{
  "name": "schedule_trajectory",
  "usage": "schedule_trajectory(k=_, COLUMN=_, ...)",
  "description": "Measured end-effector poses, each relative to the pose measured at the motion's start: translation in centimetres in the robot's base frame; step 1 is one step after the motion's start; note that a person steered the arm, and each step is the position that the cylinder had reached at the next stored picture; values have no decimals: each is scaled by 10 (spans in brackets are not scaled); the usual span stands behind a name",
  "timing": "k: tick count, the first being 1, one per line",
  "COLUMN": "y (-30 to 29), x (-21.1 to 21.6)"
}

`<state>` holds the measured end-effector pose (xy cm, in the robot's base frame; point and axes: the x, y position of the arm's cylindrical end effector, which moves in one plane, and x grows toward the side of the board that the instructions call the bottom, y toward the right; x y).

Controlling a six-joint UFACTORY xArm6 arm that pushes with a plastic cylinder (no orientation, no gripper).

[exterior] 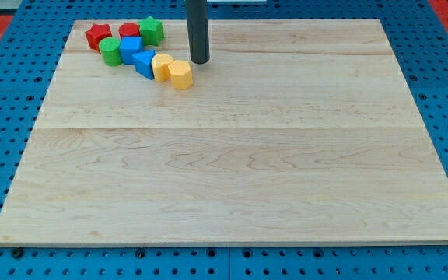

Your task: Separate the hexagon from group of blocks

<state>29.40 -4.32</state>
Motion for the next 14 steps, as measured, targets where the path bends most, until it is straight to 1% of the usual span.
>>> schedule_trajectory(k=2, y=0, x=7)
schedule_trajectory(k=3, y=-15, x=15)
schedule_trajectory(k=4, y=-12, x=43)
schedule_trajectory(k=6, y=-28, x=45)
schedule_trajectory(k=8, y=-97, x=48)
schedule_trajectory(k=9, y=-103, x=110)
schedule_trajectory(k=10, y=18, x=123)
schedule_trajectory(k=11, y=-35, x=112)
schedule_trajectory(k=12, y=-107, x=94)
schedule_trajectory(k=13, y=-161, x=72)
schedule_trajectory(k=14, y=-123, x=47)
